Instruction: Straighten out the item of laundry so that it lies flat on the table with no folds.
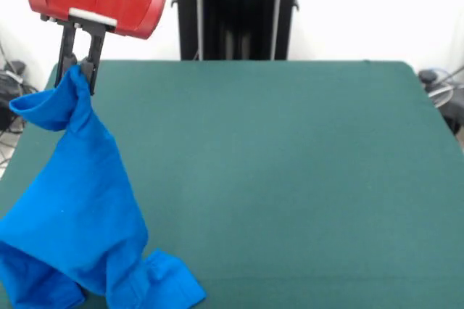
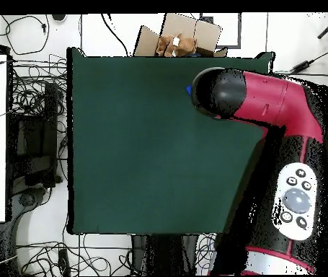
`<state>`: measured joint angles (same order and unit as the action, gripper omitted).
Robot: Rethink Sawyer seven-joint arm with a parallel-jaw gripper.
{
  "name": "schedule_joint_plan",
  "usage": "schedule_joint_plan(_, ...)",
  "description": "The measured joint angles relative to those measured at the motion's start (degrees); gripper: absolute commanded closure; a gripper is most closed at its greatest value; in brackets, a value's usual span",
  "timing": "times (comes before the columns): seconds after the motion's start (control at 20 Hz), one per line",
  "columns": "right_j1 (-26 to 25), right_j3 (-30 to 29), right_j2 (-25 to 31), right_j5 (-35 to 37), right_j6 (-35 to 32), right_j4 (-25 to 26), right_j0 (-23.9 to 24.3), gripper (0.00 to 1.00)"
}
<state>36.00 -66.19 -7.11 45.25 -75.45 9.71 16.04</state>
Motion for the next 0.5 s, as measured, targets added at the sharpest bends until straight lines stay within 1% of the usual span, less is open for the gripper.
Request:
schedule_joint_plan(0.35,0.2,1.3,4.2,-0.1,0.0,-5.4,5.6,1.0)
schedule_joint_plan(0.5,0.6,0.7,4.3,-0.9,0.0,-5.8,6.1,1.0)
